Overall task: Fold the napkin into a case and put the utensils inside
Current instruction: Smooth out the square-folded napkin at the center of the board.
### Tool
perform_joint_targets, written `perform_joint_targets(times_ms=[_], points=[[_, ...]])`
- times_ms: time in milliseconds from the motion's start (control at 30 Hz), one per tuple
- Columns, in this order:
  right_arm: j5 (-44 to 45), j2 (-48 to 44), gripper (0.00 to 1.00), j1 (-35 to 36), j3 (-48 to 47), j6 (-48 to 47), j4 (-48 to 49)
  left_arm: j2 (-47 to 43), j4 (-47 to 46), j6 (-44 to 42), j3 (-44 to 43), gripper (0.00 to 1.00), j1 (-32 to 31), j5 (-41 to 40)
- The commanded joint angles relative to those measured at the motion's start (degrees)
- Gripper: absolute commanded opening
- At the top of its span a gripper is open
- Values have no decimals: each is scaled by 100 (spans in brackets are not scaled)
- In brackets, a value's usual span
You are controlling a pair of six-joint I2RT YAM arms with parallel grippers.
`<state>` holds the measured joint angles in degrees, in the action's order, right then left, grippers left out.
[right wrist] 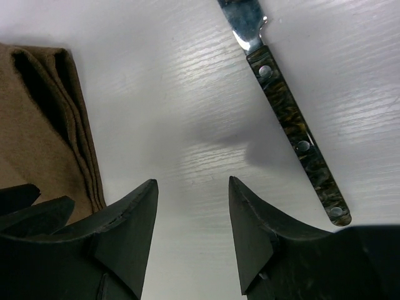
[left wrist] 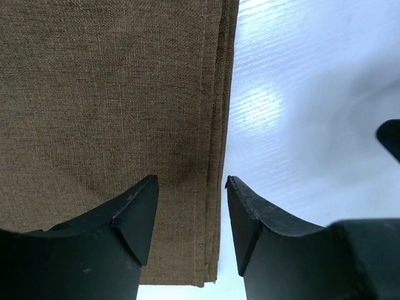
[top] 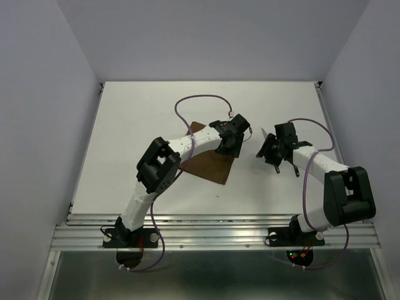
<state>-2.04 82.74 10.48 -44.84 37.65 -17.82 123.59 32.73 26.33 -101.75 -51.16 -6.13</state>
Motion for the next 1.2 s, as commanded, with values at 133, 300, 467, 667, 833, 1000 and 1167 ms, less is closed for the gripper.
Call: perform_joint_targets(times_ms=[133, 300, 467, 667, 833, 1000, 1167], points=[[-51, -144, 55, -72, -78, -144, 25, 192, 216, -22, -398, 56, -140, -336], [-42, -135, 55, -72, -51, -179, 25, 350, 155, 4, -503, 51, -149, -248], [-59, -109, 55, -125, -86, -170, 25, 525, 260, -5, -653, 48, -158, -354], [-51, -65, 55, -125, -104, -188, 25, 649, 287, -13, -661, 44, -158, -442], [-51, -83, 55, -125, -95, -179, 25, 702, 304, -22, -679, 36, -158, -424], [-77, -39, 55, -125, -104, -188, 25, 693, 304, -49, -679, 19, -158, -415], [-235, -3, 55, -125, -104, -126, 77, 675, 304, -119, -670, 4, -158, -336]])
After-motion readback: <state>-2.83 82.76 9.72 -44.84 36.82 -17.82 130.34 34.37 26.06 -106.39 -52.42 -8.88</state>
